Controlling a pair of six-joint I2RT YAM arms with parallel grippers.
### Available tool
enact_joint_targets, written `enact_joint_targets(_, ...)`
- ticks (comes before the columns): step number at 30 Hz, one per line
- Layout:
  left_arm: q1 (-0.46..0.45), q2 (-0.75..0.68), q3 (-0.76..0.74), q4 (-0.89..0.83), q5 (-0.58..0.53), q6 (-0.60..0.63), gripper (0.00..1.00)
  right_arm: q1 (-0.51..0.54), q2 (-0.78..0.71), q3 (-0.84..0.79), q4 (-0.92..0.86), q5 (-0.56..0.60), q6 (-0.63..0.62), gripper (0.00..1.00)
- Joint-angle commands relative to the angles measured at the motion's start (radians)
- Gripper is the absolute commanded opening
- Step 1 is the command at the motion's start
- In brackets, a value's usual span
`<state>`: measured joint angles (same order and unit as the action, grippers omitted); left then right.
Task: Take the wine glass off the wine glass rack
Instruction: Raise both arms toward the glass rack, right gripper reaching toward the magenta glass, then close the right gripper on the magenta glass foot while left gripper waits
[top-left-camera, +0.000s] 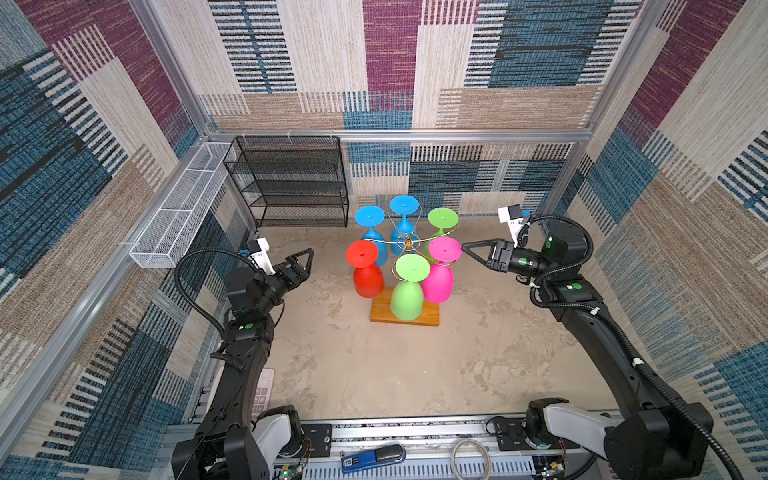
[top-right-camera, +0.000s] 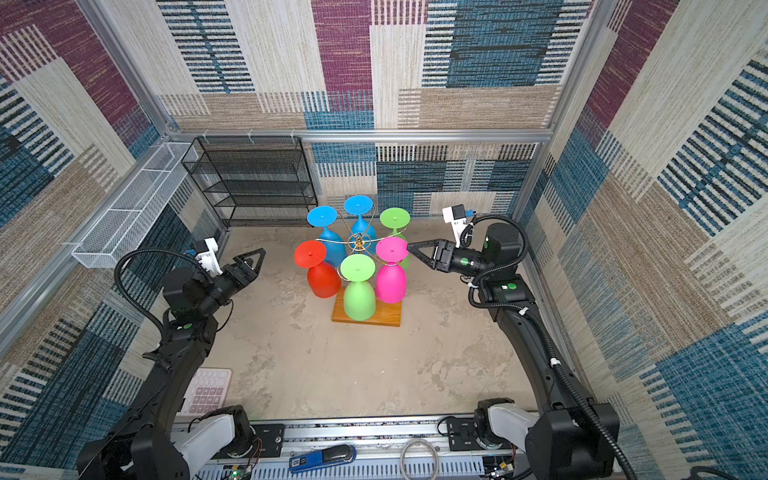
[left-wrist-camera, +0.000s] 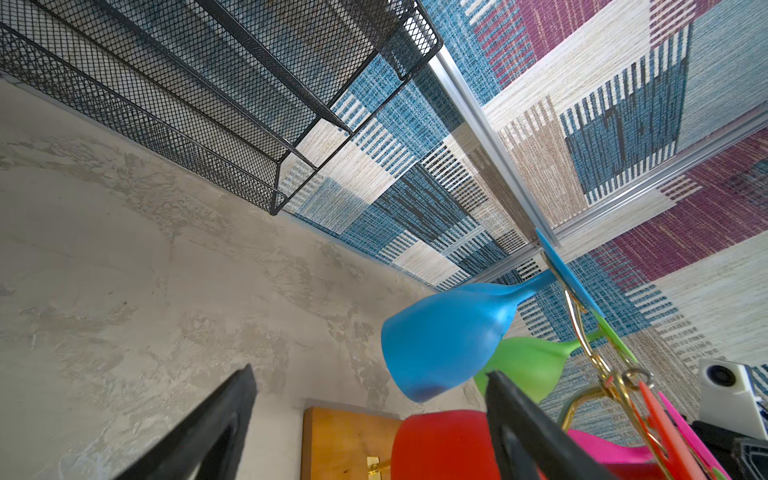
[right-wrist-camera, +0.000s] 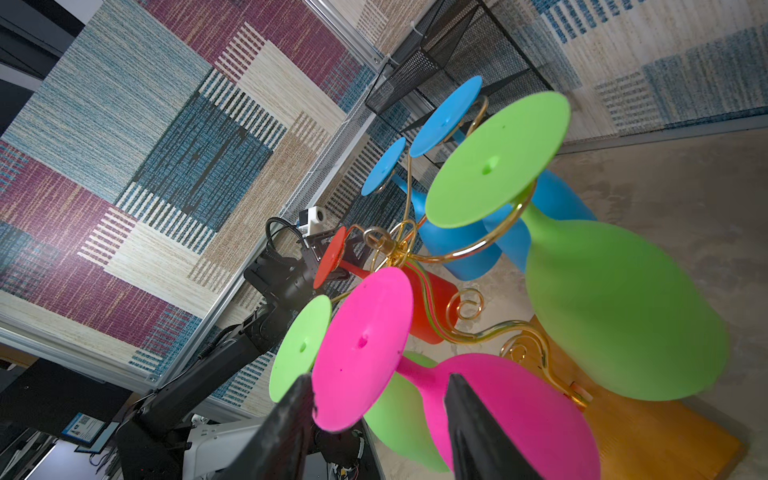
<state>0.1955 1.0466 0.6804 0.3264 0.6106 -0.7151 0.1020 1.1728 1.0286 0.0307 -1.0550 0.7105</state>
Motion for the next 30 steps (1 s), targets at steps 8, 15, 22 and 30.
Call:
enact_joint_targets(8,0.01,-0.002,-0.014,0.051,0.027,-0.052,0.89,0.042,0.037,0.027,0.031,0.001,0.015,0.44)
enact_joint_targets(15,0.017,0.004,-0.027,0.072,0.035,-0.071,0.89,0.051,0.052,0.045,0.007,0.02,0.002,0.36)
enact_joint_targets(22,0.024,0.004,-0.033,0.084,0.044,-0.082,0.89,0.055,0.059,0.053,0.0,0.024,0.004,0.23)
enact_joint_targets(30,0.031,0.004,-0.04,0.103,0.051,-0.102,0.89,0.054,0.06,0.072,-0.008,0.021,0.019,0.12)
